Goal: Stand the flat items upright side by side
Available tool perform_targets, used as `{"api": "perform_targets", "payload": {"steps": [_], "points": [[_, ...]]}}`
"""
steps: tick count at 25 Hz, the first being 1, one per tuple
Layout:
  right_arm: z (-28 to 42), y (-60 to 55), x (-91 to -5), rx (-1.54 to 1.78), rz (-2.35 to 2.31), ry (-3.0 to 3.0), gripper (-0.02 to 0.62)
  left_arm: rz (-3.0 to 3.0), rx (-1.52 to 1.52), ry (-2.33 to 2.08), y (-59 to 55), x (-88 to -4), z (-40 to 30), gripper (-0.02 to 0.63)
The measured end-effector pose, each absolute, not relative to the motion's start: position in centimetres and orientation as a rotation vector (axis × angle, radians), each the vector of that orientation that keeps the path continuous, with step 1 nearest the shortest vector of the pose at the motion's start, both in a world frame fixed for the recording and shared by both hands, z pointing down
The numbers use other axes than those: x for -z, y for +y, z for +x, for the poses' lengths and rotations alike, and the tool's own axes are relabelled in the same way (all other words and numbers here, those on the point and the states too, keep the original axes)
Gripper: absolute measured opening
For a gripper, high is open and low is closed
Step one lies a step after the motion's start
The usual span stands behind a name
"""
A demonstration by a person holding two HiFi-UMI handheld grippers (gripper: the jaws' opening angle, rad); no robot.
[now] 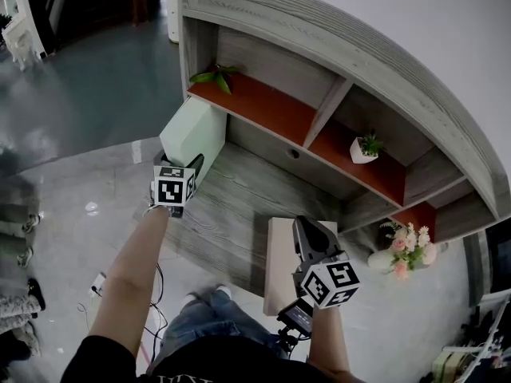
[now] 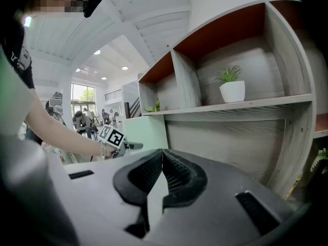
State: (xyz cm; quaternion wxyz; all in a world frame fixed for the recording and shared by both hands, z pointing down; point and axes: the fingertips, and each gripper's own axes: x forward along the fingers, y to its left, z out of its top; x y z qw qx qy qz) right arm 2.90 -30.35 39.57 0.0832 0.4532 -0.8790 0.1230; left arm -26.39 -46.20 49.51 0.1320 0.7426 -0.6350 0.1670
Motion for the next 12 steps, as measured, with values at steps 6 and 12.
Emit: {"api": "perform_targets", "payload": {"steps": [6,12], "points": [[2.4,-30.8,-39.1,-0.356,1.324,-2.648,0.015,2.165,-0.467,-1.882,-45.3,-48.9,-27.0,0.467],[2.3,-29.6,-38.8,-0.394,1.365,-2.651,0.015,2.224,-0.413,-1.852,-43.1,-47.2,-26.7,0.489]]}}
